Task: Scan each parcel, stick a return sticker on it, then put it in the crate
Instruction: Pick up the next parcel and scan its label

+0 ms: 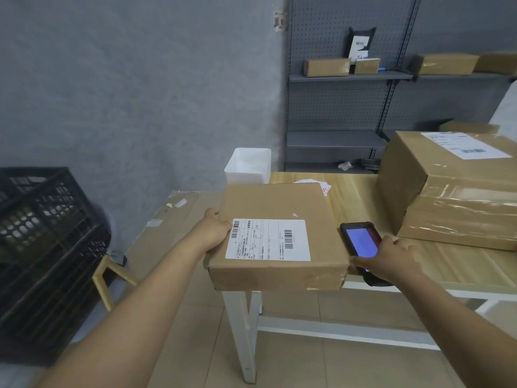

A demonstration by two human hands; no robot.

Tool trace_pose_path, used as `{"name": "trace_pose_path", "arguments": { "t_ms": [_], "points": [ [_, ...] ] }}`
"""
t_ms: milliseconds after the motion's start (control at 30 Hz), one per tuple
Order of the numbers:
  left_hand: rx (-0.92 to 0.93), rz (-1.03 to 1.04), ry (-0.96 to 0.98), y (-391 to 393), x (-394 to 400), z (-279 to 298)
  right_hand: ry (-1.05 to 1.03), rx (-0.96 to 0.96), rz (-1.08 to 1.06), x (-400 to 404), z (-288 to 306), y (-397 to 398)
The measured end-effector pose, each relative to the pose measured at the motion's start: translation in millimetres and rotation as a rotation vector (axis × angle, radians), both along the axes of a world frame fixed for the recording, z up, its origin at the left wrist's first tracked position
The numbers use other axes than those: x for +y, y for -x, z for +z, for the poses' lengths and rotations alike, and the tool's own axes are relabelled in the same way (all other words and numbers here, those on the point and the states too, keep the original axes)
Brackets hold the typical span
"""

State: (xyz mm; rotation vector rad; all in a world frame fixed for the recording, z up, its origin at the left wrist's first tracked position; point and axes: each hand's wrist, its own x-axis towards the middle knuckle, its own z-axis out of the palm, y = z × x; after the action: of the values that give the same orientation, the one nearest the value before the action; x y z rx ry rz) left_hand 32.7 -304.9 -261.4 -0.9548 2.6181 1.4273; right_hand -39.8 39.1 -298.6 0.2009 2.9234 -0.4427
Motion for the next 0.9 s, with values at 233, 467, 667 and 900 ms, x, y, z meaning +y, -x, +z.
{"name": "trace_pose_path", "arguments": {
  "t_ms": [233,467,667,900],
  "points": [
    [0.063,-0.079,0.075,-2.8,5.7,2.0,-0.012,0.030,-0.022,-1.0,-14.5,9.6],
    [0.131,0.032,0.045,-10.2,5.2,3.2,0.228,0.006,-0.058,1.1,0.1,20.5],
    [0.120,-0.014,0.011,-16.1,4.1,11.5,0.365,0.118,0.015,-19.3,40.9,21.3],
    [-0.135,-0.422,0.148,-32.0,14.5,28.8,0.208,0.210,0.507,-44.9,98.6,-12.6]
  ]
}}
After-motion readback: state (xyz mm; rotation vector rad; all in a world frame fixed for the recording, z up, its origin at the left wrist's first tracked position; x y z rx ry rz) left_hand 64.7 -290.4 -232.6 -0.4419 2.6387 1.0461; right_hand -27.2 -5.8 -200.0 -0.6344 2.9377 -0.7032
